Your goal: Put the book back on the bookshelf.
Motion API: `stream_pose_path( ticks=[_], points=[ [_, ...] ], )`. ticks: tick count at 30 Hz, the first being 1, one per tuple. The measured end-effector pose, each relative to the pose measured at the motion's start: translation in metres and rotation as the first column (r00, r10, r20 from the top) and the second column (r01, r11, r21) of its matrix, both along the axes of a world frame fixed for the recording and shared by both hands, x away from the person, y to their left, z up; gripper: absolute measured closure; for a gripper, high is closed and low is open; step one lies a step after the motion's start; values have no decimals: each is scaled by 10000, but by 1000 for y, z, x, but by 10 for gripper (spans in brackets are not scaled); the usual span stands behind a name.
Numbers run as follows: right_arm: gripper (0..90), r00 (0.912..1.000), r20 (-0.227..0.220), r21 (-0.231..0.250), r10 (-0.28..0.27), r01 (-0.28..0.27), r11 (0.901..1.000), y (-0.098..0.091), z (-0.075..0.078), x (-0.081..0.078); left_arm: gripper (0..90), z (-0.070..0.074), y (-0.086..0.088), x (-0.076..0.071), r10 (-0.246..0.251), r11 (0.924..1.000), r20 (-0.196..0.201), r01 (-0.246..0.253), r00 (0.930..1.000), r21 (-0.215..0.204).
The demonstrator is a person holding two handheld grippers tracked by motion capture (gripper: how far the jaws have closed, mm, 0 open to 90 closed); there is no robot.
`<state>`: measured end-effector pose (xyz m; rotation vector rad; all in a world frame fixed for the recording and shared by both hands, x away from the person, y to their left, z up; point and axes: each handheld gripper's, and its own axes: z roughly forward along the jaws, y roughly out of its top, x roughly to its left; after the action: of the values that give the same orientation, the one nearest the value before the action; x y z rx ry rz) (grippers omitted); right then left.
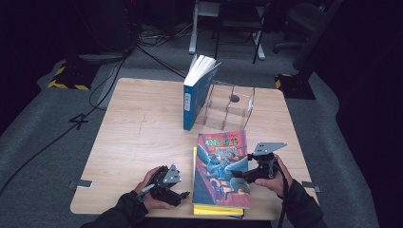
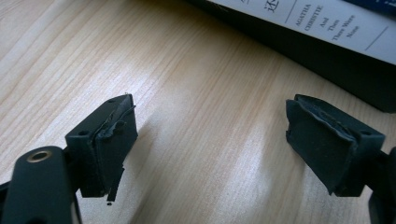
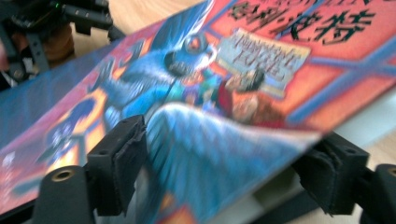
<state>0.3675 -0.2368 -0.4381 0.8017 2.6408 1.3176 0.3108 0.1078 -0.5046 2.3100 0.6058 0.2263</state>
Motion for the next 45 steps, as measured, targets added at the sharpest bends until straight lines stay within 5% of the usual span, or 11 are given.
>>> stream_pose_path(
  ticks=[5, 7, 12, 19, 22, 29, 37, 45],
  points=[
    [385, 9995, -231, 433, 205, -195, 9989, 8, -3, 9, 193, 0, 2, 4, 55, 10000, 30, -54, 10000, -24],
    [572, 9994, -310, 775, 165, -140, 9969, 8, -1, 13, 211, 1, 2, 8, -16, 10000, 74, 16, 10000, -14],
    [652, 9994, -54, 1165, 350, -341, 9926, 7, 0, 13, 254, 7, 4, 34, 370, 9992, 486, -362, 9981, -176],
    [686, 9984, 326, 1292, 456, -494, 9904, 7, -1, 12, 292, 19, 6, 62, 979, 9930, 958, -909, 9906, -754],
    [697, 9976, 460, 1364, 525, -583, 9889, 8, -2, 12, 327, 25, 7, 74, 998, 9886, 831, -893, 9915, -1215],
    [707, 9950, 768, 1524, 633, -745, 9855, 8, 0, 10, 369, 28, 0, 101, 928, 9856, 553, -838, 9942, -1471],
    [720, 9879, 1326, 1828, 806, -1043, 9776, 10, 3, 7, 343, 30, 0, 108, 1121, 9852, 755, -1010, 9908, -1382],
    [728, 9740, 2080, 2041, 896, -1328, 9699, 11, 14, -2, 372, 40, 1, 113, 1260, 9724, 1014, -1026, 9868, -2096]
  ],
)
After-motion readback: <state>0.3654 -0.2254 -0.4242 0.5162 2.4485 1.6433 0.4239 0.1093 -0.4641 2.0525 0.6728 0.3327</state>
